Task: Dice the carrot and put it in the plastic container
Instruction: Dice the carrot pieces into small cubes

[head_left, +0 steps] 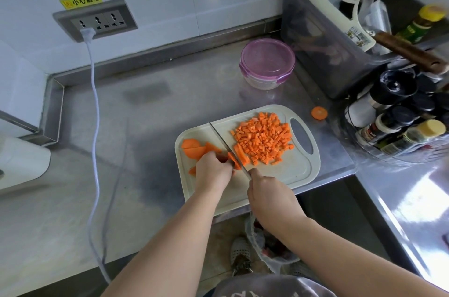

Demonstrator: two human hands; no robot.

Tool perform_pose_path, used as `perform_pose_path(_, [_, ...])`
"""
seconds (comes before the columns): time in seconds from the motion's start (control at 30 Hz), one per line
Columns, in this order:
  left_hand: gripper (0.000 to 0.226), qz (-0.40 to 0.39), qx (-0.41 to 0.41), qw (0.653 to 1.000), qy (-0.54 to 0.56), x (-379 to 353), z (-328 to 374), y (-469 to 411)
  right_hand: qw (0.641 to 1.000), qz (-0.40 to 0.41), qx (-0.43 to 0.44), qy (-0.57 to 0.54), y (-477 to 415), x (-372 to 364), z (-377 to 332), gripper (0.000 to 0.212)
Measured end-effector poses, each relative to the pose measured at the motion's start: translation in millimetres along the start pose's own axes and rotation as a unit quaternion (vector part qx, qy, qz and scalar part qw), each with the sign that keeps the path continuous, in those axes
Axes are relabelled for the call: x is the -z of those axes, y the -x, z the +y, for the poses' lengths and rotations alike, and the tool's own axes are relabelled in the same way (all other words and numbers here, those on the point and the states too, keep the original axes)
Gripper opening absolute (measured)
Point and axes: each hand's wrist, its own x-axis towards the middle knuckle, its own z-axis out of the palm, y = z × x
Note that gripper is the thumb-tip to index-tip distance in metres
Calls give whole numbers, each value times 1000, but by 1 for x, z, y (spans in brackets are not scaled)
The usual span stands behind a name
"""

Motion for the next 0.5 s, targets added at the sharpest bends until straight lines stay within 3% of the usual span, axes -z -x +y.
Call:
perform_pose_path(0.3, [7, -4, -3, 1000, -1, 1, 1, 1, 1000, -9, -5, 12, -2, -2, 3, 27])
perform_pose_path(0.5, [12, -9, -3, 1000, -16, 1, 0, -2, 999, -22, -2, 46, -5, -2, 1, 42])
